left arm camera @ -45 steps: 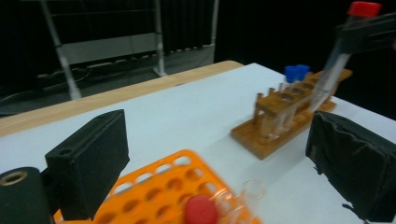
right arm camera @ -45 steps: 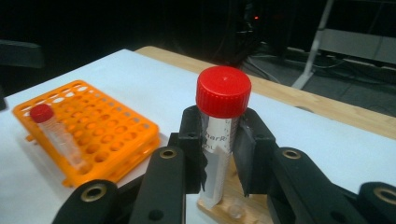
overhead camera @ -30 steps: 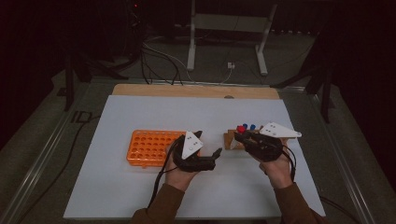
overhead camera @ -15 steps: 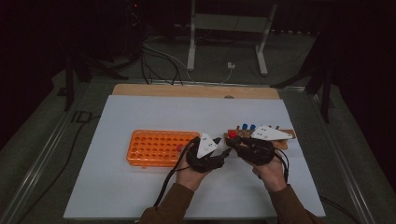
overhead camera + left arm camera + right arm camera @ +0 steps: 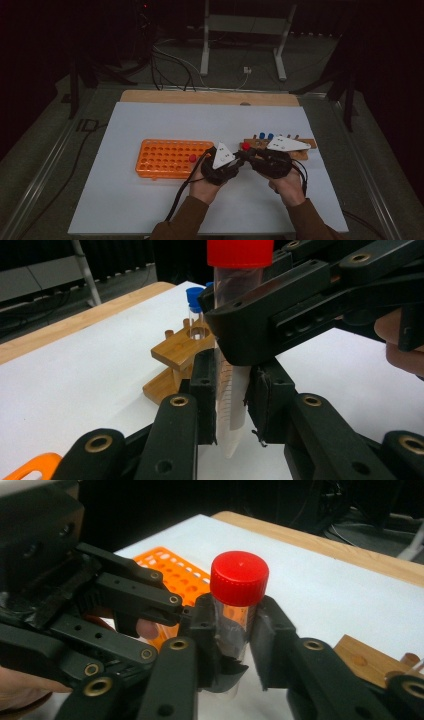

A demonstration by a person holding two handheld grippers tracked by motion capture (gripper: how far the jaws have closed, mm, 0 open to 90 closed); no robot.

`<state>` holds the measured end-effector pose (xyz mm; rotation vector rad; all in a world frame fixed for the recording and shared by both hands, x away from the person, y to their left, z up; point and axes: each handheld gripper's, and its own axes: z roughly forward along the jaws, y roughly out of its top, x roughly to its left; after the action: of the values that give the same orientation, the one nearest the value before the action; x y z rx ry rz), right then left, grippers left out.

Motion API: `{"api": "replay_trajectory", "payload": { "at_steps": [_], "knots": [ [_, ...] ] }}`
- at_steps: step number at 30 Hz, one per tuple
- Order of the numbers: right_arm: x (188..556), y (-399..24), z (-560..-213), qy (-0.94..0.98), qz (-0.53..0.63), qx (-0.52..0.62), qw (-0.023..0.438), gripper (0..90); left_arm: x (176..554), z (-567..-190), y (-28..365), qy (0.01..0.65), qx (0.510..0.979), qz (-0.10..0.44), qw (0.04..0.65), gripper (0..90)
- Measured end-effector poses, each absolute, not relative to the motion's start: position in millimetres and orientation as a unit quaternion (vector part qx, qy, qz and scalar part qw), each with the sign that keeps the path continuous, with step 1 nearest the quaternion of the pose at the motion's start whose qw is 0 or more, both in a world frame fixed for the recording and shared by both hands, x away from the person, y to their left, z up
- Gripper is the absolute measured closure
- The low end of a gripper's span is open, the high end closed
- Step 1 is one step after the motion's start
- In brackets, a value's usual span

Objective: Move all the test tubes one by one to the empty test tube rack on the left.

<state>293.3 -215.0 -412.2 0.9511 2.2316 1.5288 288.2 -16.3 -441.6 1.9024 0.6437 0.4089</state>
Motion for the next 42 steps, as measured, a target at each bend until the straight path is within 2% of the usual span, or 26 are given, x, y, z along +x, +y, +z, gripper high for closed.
{"api": "replay_trajectory", "payload": {
  "at_steps": [6, 13, 17, 21, 26, 42],
  "knots": [
    [293.7, -225.7, -406.0, 0.757, 0.548, 0.327, 0.140, 40.6, 290.0, -439.8, -11.9, 0.277, 0.789, 0.174, 0.520, 75.2],
    [296.2, -240.4, -405.1, 0.740, 0.556, 0.344, 0.156, 18.9, 291.2, -434.8, -1.9, 0.286, 0.780, 0.179, 0.526, 75.2],
    [299.8, -247.9, -409.3, 0.737, 0.547, 0.357, 0.174, 13.5, 291.7, -430.9, 5.7, 0.290, 0.773, 0.182, 0.534, 75.2],
    [303.7, -254.1, -415.0, 0.734, 0.535, 0.377, 0.180, 2.9, 292.8, -427.1, 14.0, 0.294, 0.767, 0.187, 0.538, 75.2],
    [303.0, -260.2, -416.8, 0.733, 0.527, 0.383, 0.196, 0.1, 293.4, -422.4, 25.5, 0.300, 0.760, 0.192, 0.543, 75.2],
    [295.9, -283.7, -414.9, 0.726, 0.513, 0.398, 0.227, 0.0, 292.0, -408.2, 76.8, 0.325, 0.735, 0.225, 0.551, 75.2]
  ]
}}
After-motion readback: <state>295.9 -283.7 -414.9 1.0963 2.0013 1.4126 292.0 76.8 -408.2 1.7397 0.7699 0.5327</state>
